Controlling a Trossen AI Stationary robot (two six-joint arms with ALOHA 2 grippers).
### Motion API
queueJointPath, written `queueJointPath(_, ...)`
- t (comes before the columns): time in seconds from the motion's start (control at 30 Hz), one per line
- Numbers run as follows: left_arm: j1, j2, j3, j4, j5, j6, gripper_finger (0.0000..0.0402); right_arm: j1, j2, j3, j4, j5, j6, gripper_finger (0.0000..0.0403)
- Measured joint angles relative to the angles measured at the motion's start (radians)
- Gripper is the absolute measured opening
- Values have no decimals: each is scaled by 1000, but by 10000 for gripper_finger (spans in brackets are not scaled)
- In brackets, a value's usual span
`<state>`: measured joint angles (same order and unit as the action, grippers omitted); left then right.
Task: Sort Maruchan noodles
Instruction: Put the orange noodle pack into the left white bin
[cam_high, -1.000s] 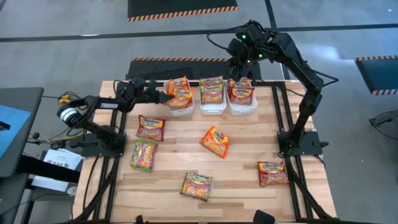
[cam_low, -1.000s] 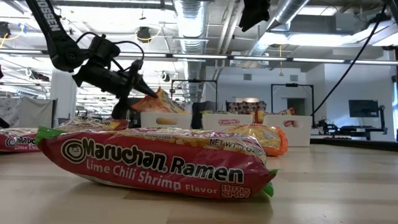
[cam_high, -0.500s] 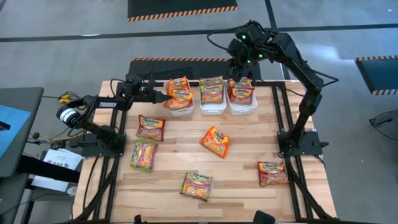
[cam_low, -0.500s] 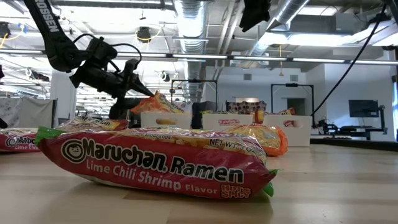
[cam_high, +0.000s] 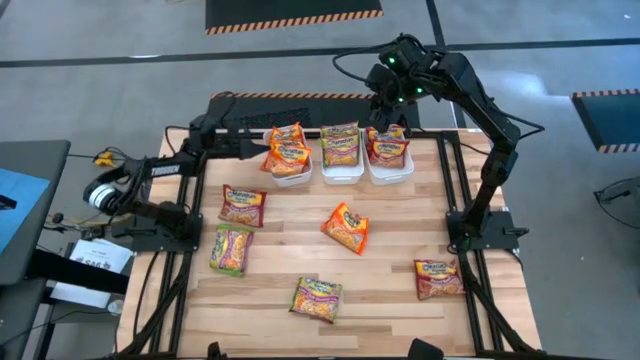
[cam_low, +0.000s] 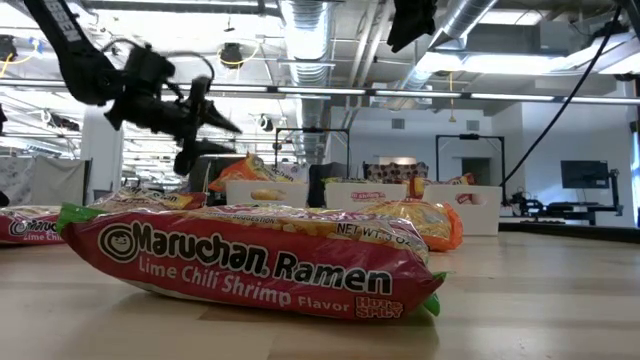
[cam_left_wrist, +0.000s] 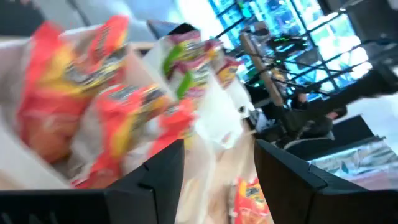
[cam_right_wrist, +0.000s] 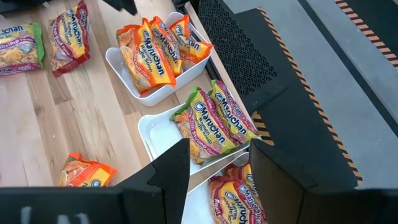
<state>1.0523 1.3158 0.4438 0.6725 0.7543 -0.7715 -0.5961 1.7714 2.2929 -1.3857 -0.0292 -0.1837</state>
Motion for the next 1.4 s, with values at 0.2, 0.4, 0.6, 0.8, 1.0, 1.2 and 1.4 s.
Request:
queueJointPath(0.2, -49, -143, 35, -24, -34, 0, 178, 0, 0, 0, 1, 0, 0, 188)
queueJointPath(0.4, -176, -148, 171, -379, -153, 162, 178, 0, 0, 0, 1, 0, 0, 188)
queueJointPath(0.6, -273, -43, 396, -780, -347, 408, 178, 0, 0, 0, 2, 0, 1, 188)
queueJointPath(0.8, -308, 137, 623, -1054, -348, 557, 178, 1, 0, 0, 2, -1, 21, 188)
queueJointPath(1.0, -316, 303, 752, -1223, -329, 626, 178, 1, 0, 0, -3, -1, 26, 188)
queueJointPath(1.2, -333, 387, 807, -1299, -344, 672, 178, 1, 0, 0, -3, -1, 26, 188)
queueJointPath(1.4, -360, 389, 810, -1326, -415, 681, 178, 1, 0, 0, -3, -1, 26, 188)
